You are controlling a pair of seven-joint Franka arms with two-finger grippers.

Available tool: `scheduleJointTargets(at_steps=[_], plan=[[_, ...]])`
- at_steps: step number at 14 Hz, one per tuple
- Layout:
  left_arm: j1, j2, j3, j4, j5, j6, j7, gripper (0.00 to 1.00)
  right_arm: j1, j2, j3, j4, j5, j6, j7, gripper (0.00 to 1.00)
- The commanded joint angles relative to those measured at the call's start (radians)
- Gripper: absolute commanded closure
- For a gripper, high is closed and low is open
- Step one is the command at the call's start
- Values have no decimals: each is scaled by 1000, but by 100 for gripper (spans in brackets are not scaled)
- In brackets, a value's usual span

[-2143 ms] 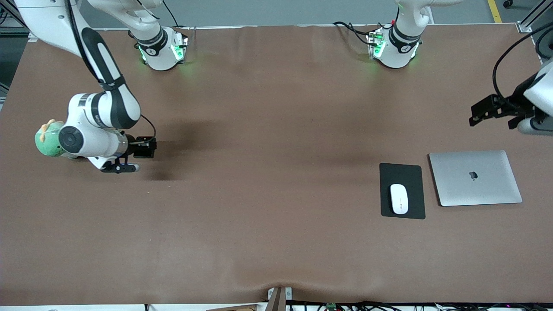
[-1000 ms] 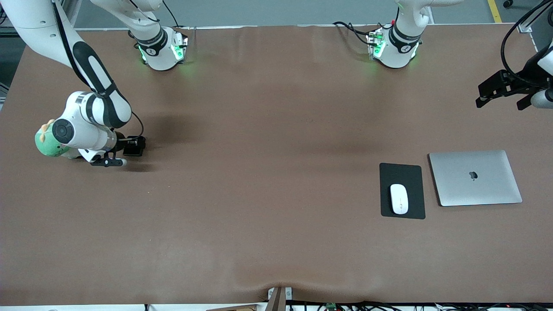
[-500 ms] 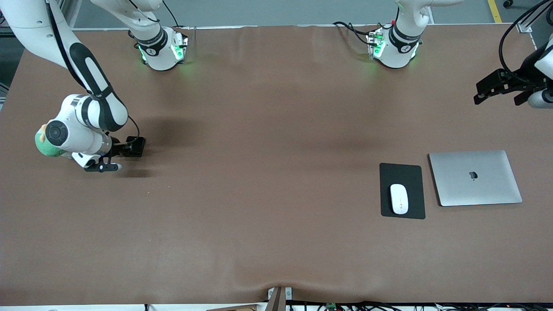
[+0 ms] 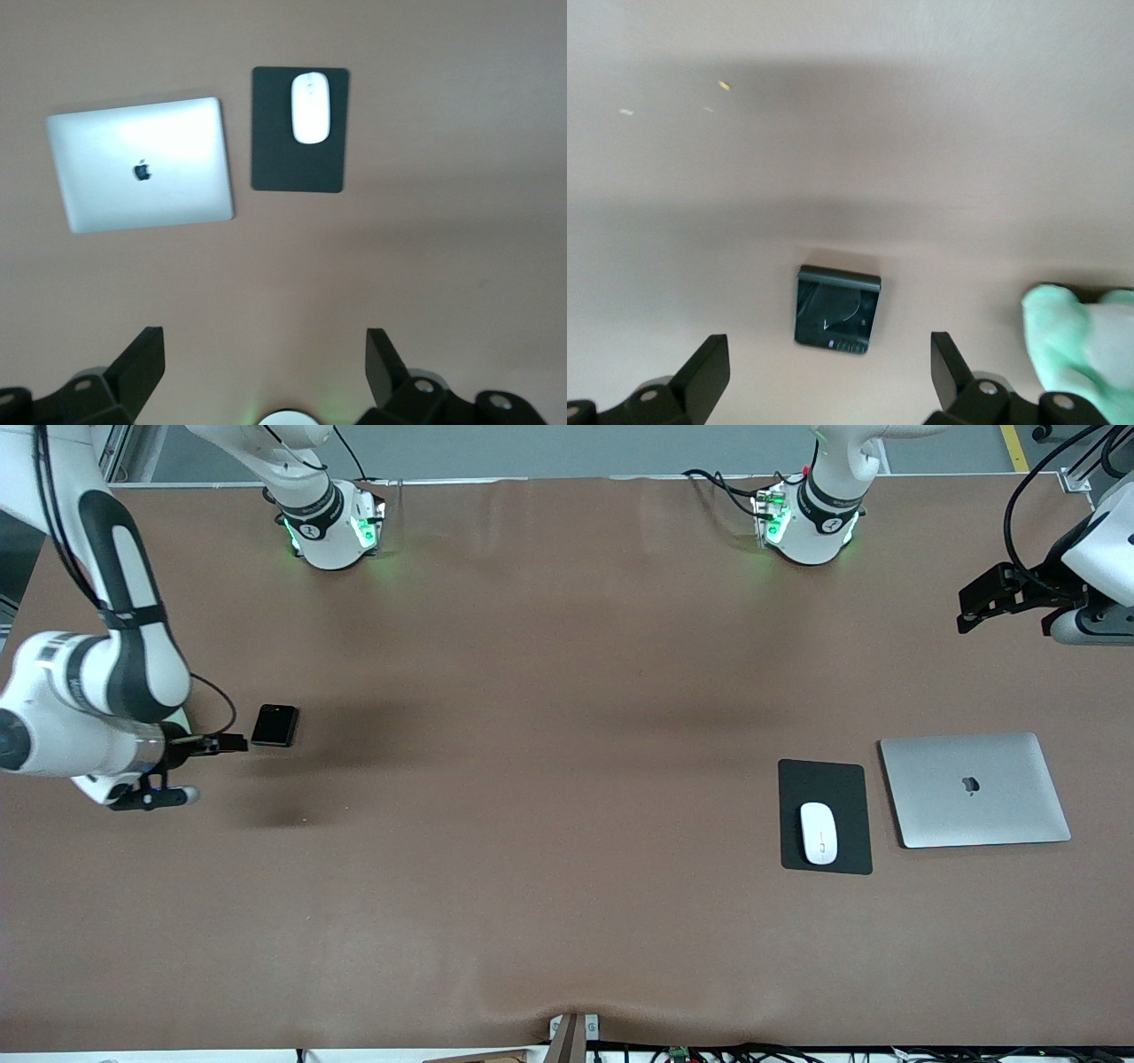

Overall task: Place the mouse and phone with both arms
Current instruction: 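Open the right gripper and raise it away from the phone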

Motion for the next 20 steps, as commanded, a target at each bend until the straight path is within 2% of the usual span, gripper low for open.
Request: scheduleJointTargets(at_steps=[1,5,10,12,14,17,20], plan=[[7,-9,-4,-5,-21,6,-11,0,1,12,8,145,-12,-100,-1,0],[7,-9,-1,-6,-12,6,9,0,-5,13,6,376,-14,-257,4,0],[7,-9,4,1,17,6,17,0,4,-8,5,512,-15,-268,21,0],[10,-8,11,1,19,4,46,0,6,-92,6,510,-2,-374,13,0],[10,-8,16,1,21,4,57,0,35,-115,-5,512,-14,-442,21,0],[7,1,18,4,51,4,54,0,75,-164,-67,506,3,-551,21,0],[7,1,12,6,54,4,39,0,92,-258,-60,457,-6,-605,19,0]])
